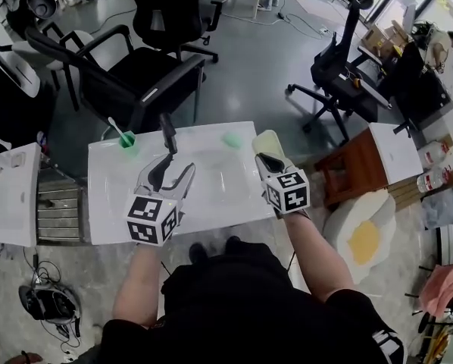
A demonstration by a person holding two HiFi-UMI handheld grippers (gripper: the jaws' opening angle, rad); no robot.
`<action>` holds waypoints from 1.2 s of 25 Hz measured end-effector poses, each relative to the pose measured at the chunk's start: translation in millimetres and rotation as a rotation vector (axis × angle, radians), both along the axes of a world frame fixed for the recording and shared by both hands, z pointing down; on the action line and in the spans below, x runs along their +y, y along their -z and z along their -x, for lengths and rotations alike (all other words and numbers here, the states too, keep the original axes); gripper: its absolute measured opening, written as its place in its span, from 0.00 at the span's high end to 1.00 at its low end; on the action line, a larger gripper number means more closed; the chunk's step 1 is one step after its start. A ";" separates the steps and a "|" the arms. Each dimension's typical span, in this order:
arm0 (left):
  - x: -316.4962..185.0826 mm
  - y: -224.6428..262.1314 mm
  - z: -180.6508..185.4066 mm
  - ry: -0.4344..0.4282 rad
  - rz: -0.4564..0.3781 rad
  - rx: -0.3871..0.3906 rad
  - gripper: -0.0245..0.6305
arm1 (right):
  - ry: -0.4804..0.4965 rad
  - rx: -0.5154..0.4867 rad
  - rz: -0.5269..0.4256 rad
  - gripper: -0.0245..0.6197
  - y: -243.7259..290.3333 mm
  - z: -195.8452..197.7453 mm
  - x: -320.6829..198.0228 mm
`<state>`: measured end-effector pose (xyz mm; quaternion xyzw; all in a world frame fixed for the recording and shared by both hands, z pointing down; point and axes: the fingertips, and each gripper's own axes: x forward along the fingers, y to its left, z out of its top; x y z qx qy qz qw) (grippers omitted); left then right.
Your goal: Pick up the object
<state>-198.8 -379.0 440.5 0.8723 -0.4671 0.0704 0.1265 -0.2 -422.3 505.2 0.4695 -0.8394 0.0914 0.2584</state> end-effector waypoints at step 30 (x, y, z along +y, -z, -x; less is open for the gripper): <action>-23.0 66.1 -16.5 0.191 -0.086 -0.050 0.68 | 0.095 -0.437 -0.325 0.92 146.6 -86.4 -1.8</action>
